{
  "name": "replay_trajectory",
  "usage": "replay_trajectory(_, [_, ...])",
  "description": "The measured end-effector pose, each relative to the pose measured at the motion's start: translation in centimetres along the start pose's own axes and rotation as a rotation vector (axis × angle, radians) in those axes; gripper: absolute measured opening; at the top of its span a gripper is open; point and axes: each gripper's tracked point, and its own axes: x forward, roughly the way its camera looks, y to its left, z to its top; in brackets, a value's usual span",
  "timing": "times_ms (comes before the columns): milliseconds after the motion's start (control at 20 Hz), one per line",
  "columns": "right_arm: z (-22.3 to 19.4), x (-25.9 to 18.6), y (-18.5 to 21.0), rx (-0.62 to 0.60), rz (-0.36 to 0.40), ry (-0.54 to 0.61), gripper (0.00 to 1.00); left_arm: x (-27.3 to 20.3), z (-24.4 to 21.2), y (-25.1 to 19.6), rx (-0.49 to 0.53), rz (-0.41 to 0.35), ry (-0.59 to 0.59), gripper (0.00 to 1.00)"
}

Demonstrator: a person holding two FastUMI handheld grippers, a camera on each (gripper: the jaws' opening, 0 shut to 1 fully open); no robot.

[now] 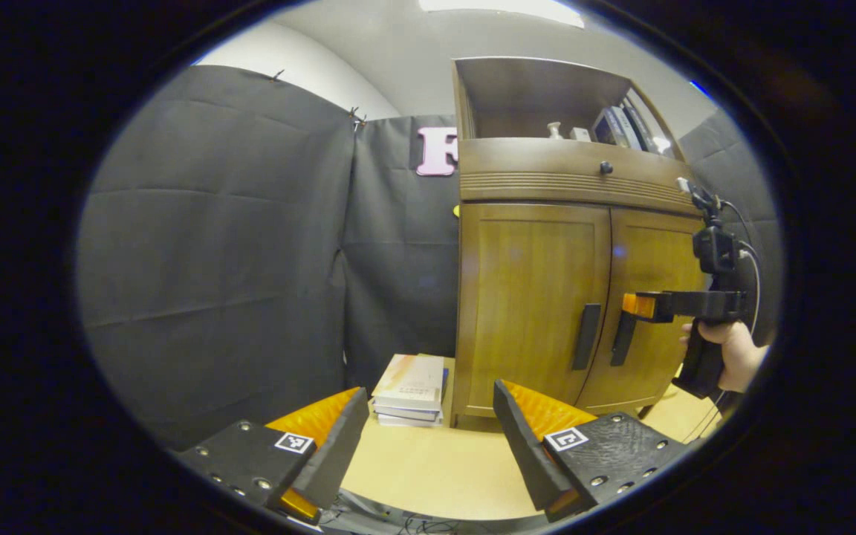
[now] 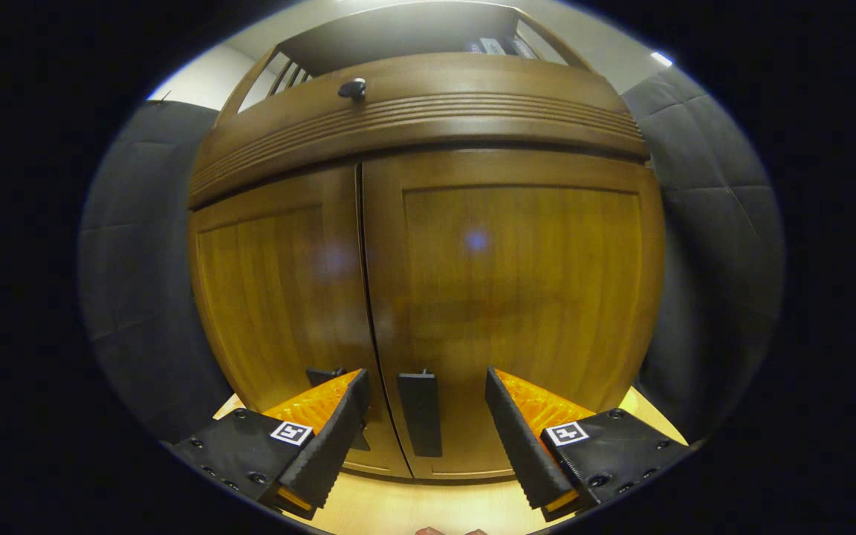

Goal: Open the right door of the double-door shoe cabinet with the right hand, and open the left door with the left hand.

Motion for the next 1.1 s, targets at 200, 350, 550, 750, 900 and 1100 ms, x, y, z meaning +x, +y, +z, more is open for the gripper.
replay_trajectory(200, [-2.3,2.2,0.2,0.004,-0.029,0.055,0.97,0.7,-0.5,-0.3,-0.011,0.02,0.022,0.98])
replay_trajectory(350, [-3.8,3.1,-0.1,0.003,-0.029,0.097,0.97,0.5,-1.1,0.4,0.005,0.045,0.036,0.98])
replay_trajectory(550, [-4.4,4.0,0.2,-0.013,-0.035,0.104,0.97,0.5,-1.3,1.2,0.007,0.075,0.048,0.99])
replay_trajectory(750, [-4.6,4.4,0.7,0.01,-0.022,0.115,0.64,0.5,-1.4,1.4,0.004,0.083,0.055,0.98])
replay_trajectory(900, [-4.9,4.8,0.9,0.004,-0.029,0.133,0.37,0.8,-1.7,1.1,0.011,0.074,0.059,0.98])
replay_trajectory(1100, [-5.0,4.6,0.9,0.01,-0.018,0.14,0.31,1.2,-2.6,0.1,0.013,0.054,0.073,0.99])
